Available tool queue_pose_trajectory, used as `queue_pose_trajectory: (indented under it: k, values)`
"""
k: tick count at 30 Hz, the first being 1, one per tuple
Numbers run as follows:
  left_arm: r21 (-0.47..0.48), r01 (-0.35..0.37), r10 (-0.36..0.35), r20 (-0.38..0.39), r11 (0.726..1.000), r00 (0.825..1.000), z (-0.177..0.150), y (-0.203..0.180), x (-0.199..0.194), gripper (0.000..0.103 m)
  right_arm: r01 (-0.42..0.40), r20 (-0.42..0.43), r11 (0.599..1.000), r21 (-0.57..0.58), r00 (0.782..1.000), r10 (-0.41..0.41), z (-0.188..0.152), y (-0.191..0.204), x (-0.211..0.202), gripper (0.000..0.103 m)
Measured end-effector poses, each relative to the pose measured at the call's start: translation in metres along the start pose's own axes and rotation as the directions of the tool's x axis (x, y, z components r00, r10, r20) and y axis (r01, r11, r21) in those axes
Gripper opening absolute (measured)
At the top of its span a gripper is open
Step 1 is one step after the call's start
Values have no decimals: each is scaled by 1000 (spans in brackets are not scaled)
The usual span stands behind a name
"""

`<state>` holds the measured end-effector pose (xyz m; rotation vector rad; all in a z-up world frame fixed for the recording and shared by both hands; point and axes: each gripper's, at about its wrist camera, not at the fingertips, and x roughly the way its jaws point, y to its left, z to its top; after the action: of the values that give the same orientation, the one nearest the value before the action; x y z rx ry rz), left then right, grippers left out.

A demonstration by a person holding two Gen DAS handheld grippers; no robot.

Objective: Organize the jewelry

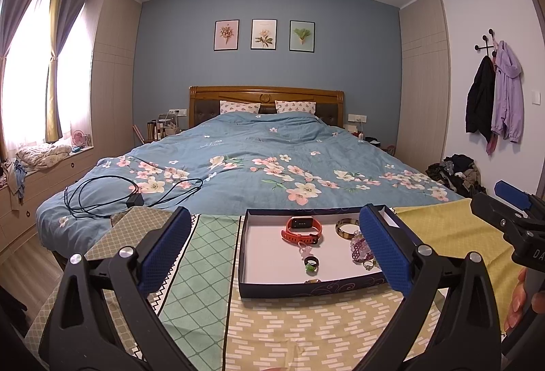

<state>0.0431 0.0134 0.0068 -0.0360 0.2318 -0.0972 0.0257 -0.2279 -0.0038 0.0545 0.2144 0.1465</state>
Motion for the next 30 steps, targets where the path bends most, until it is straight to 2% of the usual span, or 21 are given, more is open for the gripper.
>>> queue_pose_trajectory:
  k: [30]
  values:
    - [2, 0, 0, -7, 1000, 1000, -3, 2, 0, 97, 1, -8, 1000, 4, 1000, -1, -3, 3, 3, 97]
